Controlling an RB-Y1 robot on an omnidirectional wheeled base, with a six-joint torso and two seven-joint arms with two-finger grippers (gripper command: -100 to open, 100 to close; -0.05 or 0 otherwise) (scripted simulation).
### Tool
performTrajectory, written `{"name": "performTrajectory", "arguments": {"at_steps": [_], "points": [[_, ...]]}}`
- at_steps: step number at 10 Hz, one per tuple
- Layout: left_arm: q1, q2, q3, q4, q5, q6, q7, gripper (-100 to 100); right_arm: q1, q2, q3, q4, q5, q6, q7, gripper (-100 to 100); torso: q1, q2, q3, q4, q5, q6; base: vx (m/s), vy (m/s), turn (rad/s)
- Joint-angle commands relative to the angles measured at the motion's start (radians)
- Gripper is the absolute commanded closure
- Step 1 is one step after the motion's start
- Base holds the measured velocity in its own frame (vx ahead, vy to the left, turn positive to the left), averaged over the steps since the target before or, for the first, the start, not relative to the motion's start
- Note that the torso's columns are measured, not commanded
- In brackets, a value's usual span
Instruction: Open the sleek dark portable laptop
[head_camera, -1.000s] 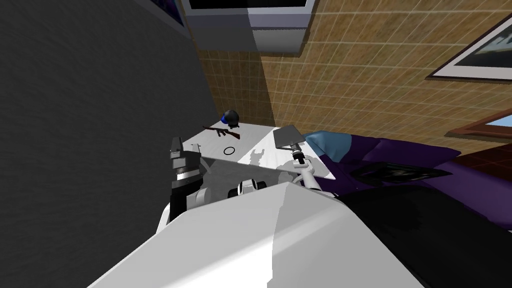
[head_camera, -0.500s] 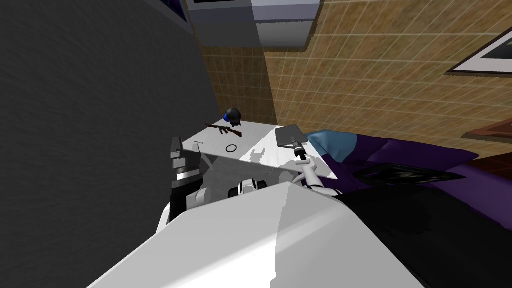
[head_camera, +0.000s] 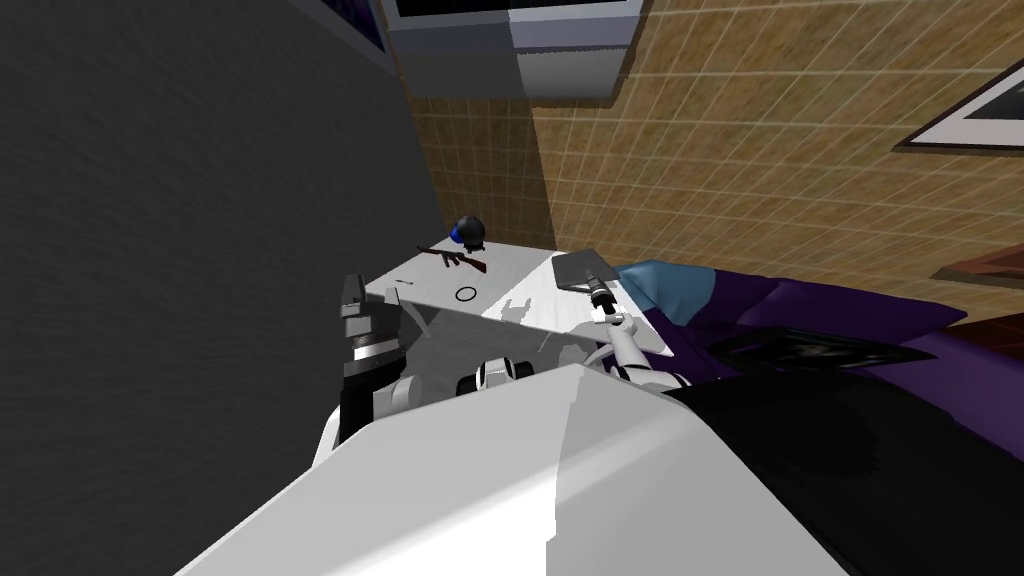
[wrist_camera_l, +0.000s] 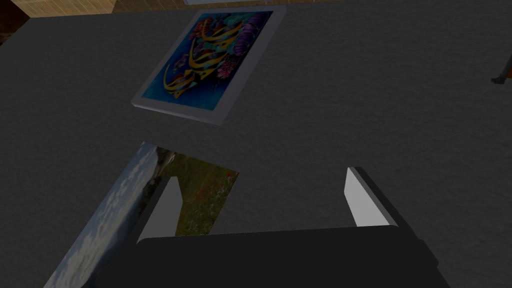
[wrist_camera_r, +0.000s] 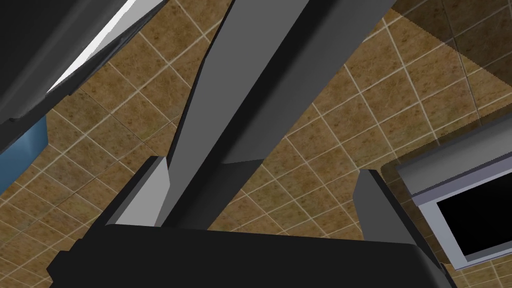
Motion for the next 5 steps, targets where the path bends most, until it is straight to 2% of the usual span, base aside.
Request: {"name": "performTrajectory", "arguments": {"at_steps": [1,5], "points": [[0.000,0.000,0.000,0.000,0.000,0.000,0.000,0,0.001,0.001,0.000,0.001,0.000,0.000,0.000,0,-0.001,-0.001,-0.001,0.000,0.000,0.000,0.000,0.000,0.000],[0.000,0.000,0.000,0.000,0.000,0.000,0.000,0,0.002,0.002,0.001,0.002,0.000,0.001,0.000,0,-0.001,0.000,0.000,-0.001,-0.001,0.000,0.000,0.000,0.000]]}}
